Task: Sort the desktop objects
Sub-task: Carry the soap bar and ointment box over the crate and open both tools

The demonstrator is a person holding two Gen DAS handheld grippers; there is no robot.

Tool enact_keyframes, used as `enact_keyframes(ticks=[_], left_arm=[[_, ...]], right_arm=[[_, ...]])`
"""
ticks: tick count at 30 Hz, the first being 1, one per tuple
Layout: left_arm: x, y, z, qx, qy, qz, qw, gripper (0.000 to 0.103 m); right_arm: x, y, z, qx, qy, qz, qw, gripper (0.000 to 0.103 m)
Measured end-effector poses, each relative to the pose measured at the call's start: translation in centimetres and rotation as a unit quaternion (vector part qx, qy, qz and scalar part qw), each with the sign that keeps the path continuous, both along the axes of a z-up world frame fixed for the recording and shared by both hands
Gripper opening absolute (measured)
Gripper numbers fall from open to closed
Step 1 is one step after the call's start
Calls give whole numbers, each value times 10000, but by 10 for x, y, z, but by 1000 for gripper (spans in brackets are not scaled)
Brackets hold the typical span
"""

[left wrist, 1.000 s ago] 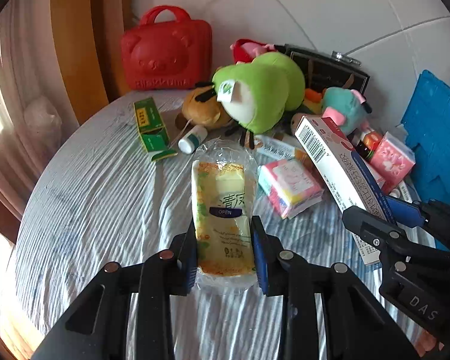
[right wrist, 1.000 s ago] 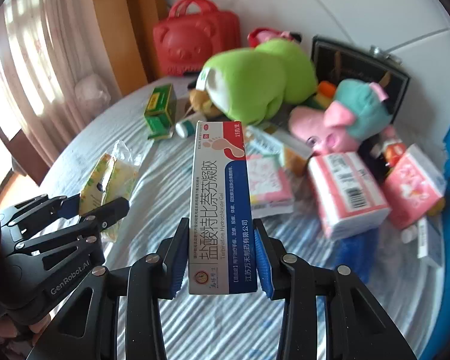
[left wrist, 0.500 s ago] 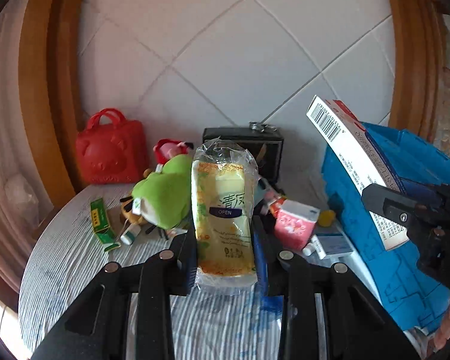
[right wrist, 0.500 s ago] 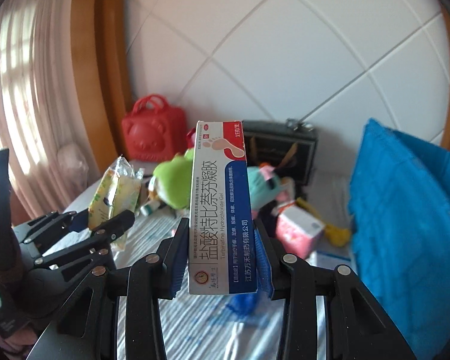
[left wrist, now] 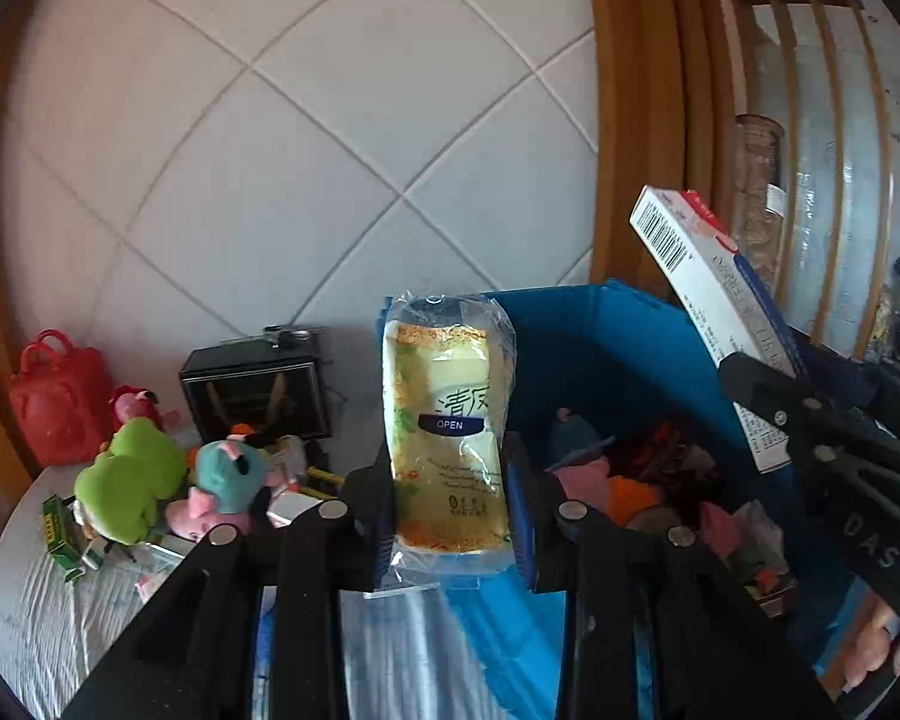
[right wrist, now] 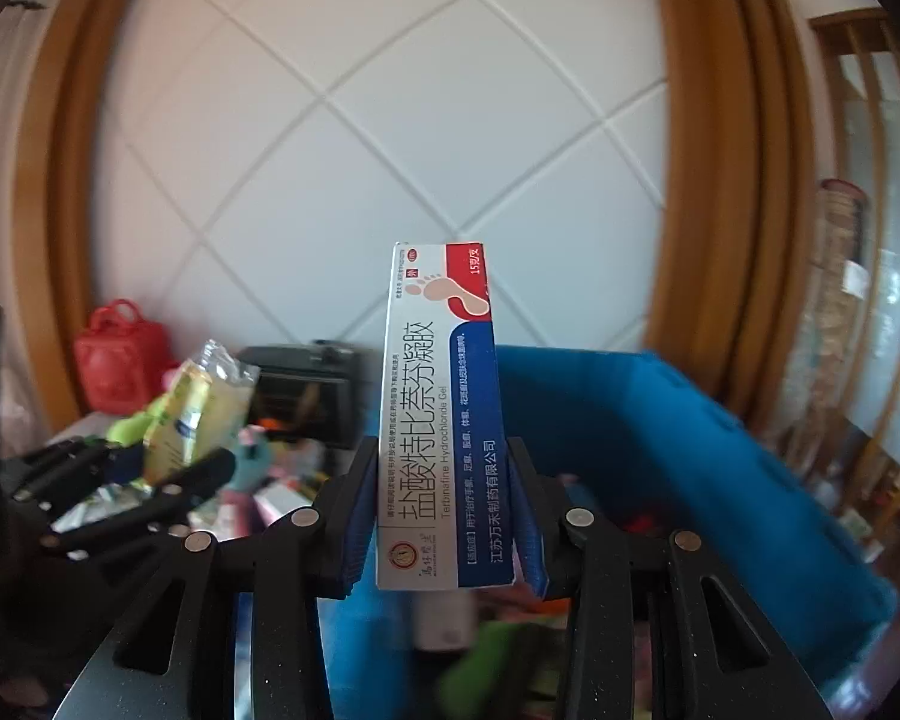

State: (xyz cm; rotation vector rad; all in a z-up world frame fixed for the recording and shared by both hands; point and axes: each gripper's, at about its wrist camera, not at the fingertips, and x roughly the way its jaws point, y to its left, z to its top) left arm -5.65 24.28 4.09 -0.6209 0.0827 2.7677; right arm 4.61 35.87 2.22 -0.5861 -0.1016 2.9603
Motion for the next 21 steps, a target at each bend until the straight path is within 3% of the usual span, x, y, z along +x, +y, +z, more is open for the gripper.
enact_keyframes(ticks=[9, 21], left_arm=[[22, 100, -9, -187, -771, -666, 9946, 30], [27, 156, -34, -477, -1240, -671, 9889, 30]], right_arm=[[13, 113, -32, 65, -673, -804, 9945, 39], [20, 166, -67, -16, -1081, -962, 9895, 39]])
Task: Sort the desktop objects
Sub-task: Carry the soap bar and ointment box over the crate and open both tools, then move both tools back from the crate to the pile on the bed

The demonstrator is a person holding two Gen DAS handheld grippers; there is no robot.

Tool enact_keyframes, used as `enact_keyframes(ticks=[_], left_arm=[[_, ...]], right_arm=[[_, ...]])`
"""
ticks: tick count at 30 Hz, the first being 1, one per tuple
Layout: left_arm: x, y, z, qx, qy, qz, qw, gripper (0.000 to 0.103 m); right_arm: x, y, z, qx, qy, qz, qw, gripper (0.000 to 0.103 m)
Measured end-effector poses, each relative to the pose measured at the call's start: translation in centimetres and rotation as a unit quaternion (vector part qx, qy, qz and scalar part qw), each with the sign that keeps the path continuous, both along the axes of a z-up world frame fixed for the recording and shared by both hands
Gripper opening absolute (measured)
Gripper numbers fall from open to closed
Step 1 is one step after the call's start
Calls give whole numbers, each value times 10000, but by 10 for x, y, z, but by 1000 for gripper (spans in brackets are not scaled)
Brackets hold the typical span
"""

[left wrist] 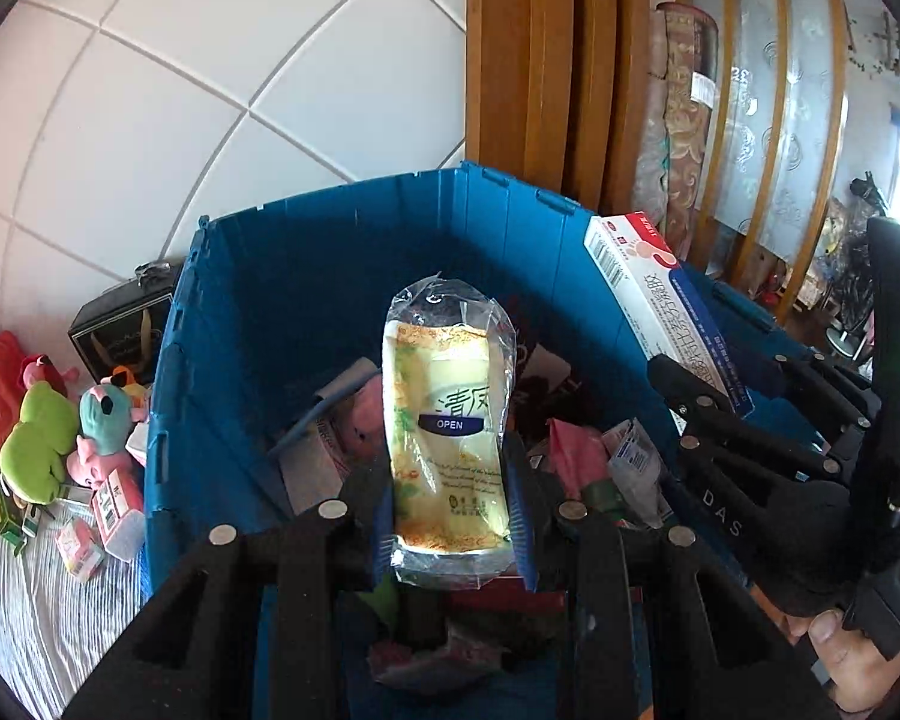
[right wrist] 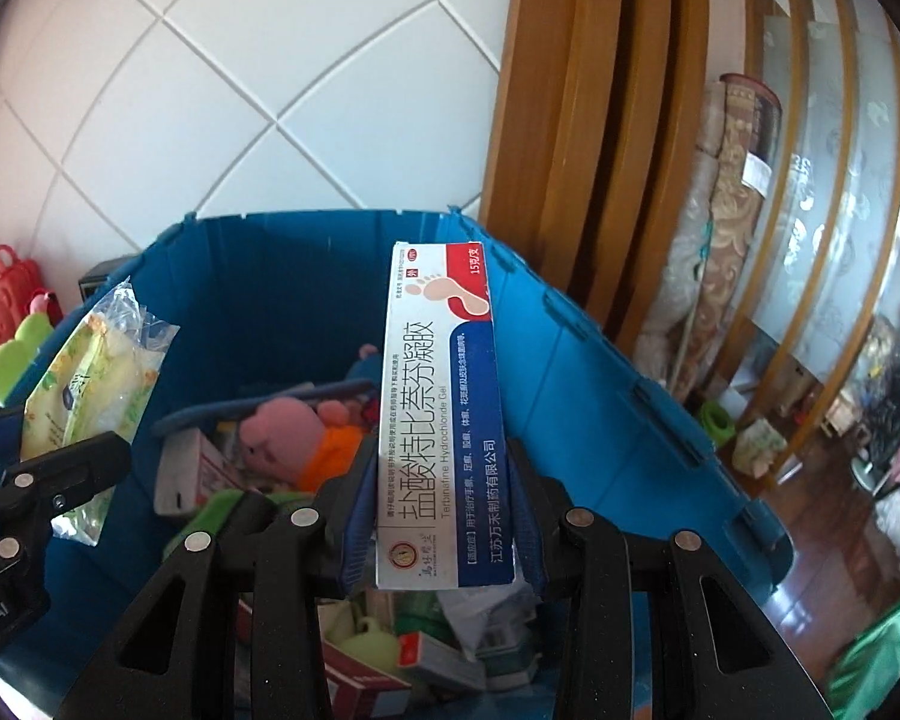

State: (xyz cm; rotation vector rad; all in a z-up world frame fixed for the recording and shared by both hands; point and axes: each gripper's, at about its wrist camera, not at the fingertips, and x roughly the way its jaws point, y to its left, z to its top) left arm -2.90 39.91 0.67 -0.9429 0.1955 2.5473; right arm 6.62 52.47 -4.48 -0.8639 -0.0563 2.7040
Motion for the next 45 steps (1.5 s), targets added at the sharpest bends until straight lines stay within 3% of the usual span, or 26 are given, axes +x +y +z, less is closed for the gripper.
enact_keyframes(ticks=[9, 13, 15, 17, 20, 22, 32, 38, 45], left_arm=[[-3, 6, -8, -120, -182, 57, 9997, 37], [-3, 4, -9, -94, -227, 69, 9997, 51], [-2, 3, -9, -76, -209, 56, 9997, 57], [-1, 2, -9, -68, -191, 38, 9998, 62], [1, -1, -8, -49, -176, 33, 9998, 63], [2, -4, -7, -37, -137, 58, 9999, 63], [18, -46, 19, 308, 451, 384, 9978, 63], [18, -102, 32, 516, 775, 887, 9917, 67], [5, -194, 29, 587, 843, 1536, 9828, 72]], right_arm=[[-4, 10, -11, 53, -165, -94, 9998, 39], [-3, 10, -9, 80, -150, -137, 9998, 40], [-1, 10, -9, 82, -144, -157, 9997, 45], [1, 10, -8, 82, -139, -187, 9997, 69], [8, 8, -6, 90, -71, -233, 9997, 97], [13, 7, -1, 121, 6, -269, 9996, 103], [34, -11, 25, 155, 407, -298, 9986, 103], [29, -51, 41, 73, 706, 148, 9974, 103], [22, -121, 60, -46, 1119, 855, 9900, 103]])
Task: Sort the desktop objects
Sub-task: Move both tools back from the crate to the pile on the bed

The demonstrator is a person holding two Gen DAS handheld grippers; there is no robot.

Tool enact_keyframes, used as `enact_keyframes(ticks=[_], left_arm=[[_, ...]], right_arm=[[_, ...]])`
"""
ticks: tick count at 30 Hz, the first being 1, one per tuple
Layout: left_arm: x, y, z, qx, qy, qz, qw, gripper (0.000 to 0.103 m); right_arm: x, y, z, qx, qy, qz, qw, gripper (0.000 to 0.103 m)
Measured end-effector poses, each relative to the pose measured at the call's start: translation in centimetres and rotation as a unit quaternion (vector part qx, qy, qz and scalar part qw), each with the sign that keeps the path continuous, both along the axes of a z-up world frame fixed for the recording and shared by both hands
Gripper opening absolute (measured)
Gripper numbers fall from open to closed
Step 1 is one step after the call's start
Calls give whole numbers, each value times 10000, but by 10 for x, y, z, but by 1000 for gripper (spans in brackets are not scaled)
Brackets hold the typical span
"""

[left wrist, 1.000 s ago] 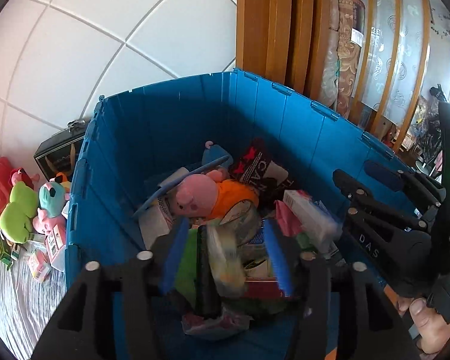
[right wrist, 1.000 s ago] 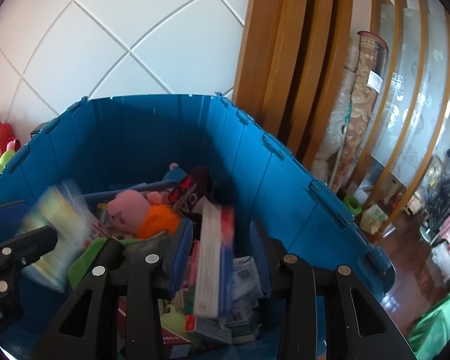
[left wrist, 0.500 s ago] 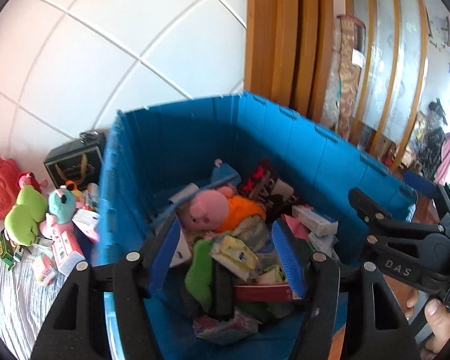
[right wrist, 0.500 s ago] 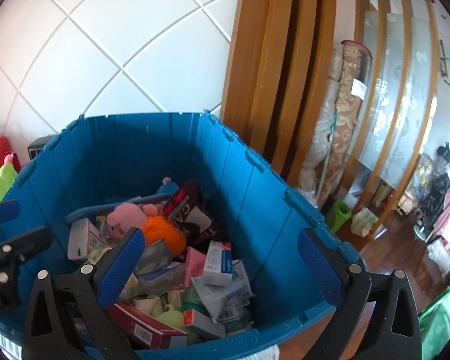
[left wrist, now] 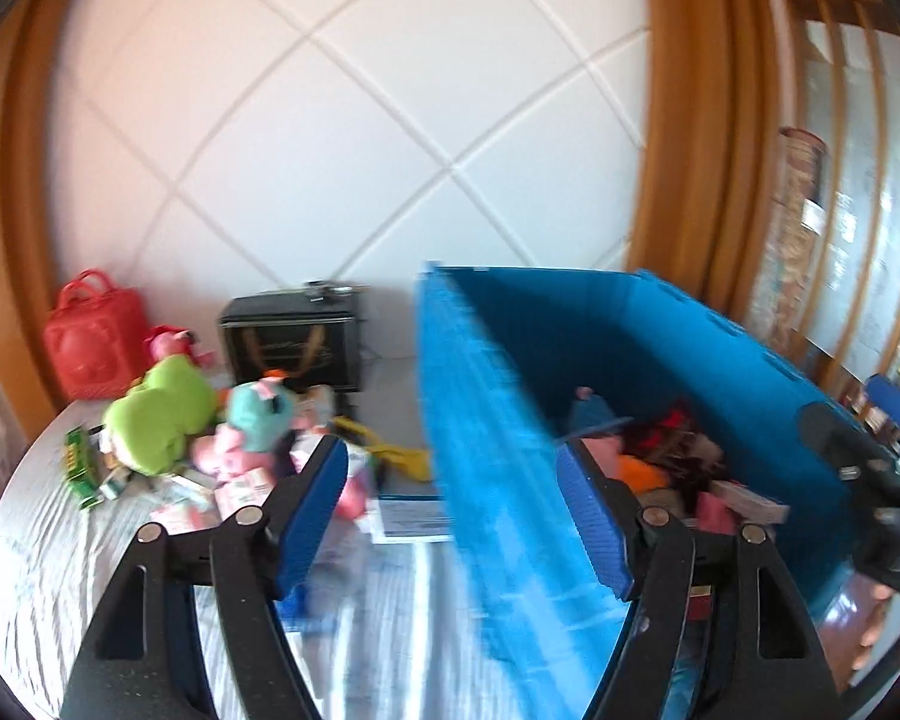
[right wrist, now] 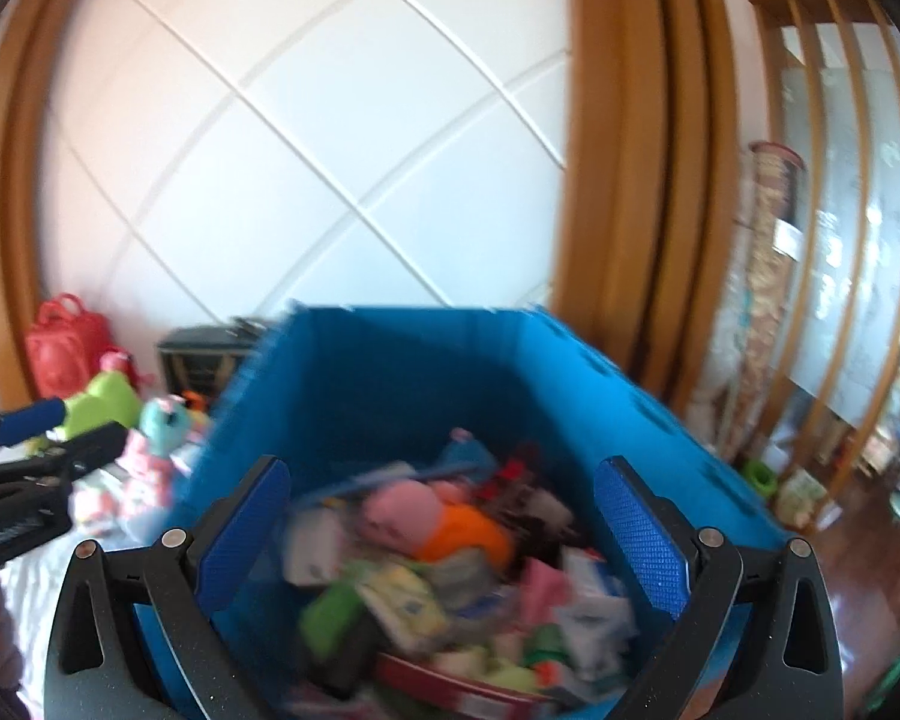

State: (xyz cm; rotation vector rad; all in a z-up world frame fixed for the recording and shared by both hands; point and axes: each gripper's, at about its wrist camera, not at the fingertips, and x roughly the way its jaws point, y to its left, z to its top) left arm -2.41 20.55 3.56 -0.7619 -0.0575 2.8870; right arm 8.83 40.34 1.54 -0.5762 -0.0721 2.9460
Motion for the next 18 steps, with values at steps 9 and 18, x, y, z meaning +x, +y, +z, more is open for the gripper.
enact_keyframes(ticks=[9, 18], left_arm=[[-22, -140, -26, 61, -378, 871, 9955, 72], [-50, -256, -76, 30, -1044, 1572, 9820, 72]], right_arm=[[-19, -118, 19, -64, 321, 720, 9969, 103], [-90, -226, -30, -245, -411, 1416, 9888, 103]])
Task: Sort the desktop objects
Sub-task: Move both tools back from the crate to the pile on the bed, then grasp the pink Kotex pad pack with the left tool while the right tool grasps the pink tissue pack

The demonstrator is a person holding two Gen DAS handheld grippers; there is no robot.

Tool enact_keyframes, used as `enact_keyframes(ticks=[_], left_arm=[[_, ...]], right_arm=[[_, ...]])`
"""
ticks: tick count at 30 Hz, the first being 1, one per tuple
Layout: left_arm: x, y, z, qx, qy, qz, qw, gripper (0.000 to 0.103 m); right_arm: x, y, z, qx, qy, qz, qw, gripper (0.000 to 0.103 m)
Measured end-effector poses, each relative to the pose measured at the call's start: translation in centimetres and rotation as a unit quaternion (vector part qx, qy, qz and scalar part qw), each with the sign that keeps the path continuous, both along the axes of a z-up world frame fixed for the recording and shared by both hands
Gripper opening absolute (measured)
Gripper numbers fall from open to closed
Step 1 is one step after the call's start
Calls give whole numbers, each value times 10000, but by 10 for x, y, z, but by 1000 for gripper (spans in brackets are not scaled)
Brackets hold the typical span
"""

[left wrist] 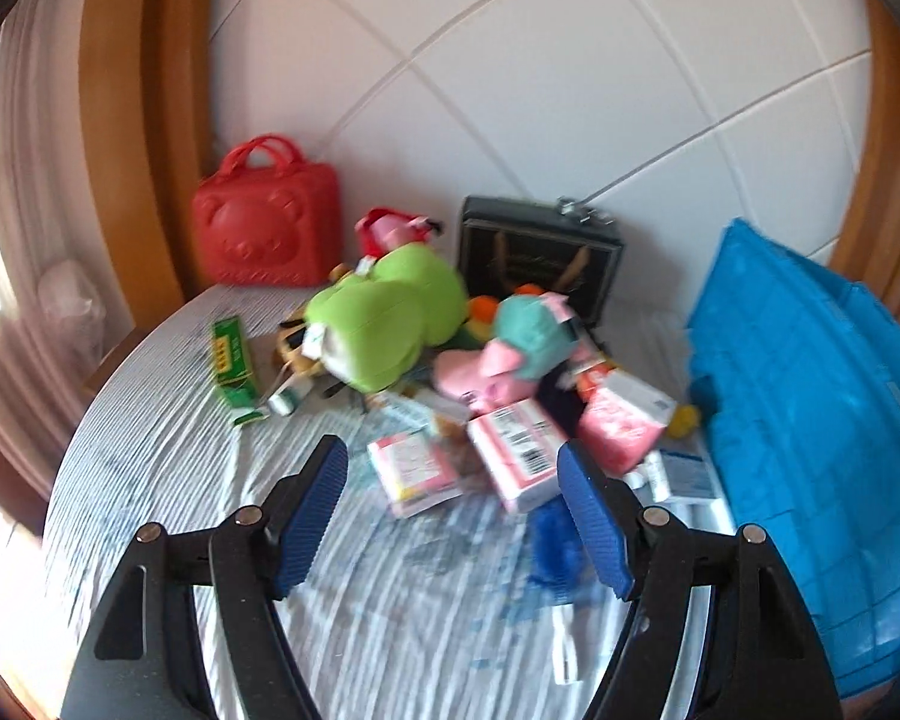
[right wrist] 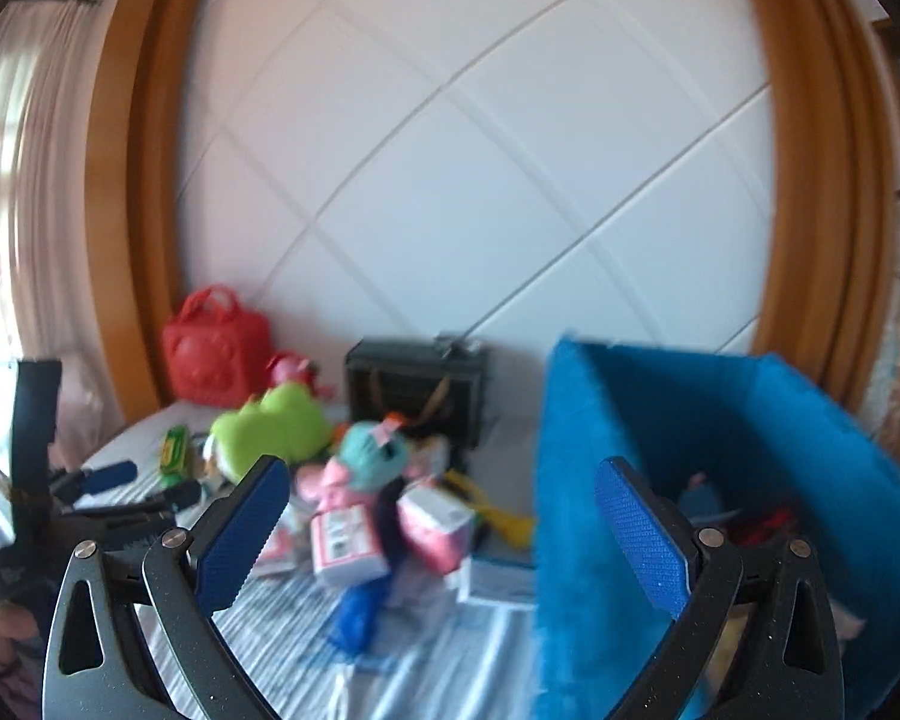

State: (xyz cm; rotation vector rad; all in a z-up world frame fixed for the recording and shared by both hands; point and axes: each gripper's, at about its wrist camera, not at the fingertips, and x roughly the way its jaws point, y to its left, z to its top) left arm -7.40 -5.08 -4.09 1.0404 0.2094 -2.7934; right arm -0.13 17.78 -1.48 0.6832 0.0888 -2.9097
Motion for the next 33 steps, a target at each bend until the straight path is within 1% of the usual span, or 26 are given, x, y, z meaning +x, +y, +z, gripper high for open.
enact_keyframes(ticks=[5, 8, 12, 15, 18, 22, 26, 28, 29, 33], left_arm=[[-24, -43, -42, 70, -535, 356, 9979, 72], [-44, -60, -76, 293, -966, 487, 9937, 72], [-69, -70, -117, 566, -1441, 549, 9864, 72], [-91, -69, -141, 614, -1709, 518, 9820, 72], [-116, -63, -161, 624, -1890, 467, 9789, 72], [-155, -52, -185, 663, -2100, 322, 9749, 72], [-190, -38, -214, 290, -2342, 186, 9716, 72], [-196, -38, -223, 325, -2335, 127, 9717, 76], [-198, -39, -226, 327, -2324, 146, 9720, 76], [-192, -52, -239, 675, -2348, 60, 9697, 77]], right_arm=[[-51, -28, -57, -130, -787, 217, 9966, 103], [-82, -39, -96, -107, -1242, 205, 9920, 103], [-118, -44, -140, -75, -1773, 143, 9840, 103], [-141, -48, -169, -37, -2117, 157, 9772, 103], [-160, -51, -189, -12, -2358, 253, 9715, 103], [-180, -57, -210, 112, -2545, 340, 9664, 103], [-198, -57, -228, 150, -2719, 331, 9617, 103], [-204, -55, -237, 139, -2817, 280, 9590, 103], [-207, -55, -242, 149, -2857, 273, 9578, 103], [-214, -67, -253, 241, -2952, 408, 9543, 103]])
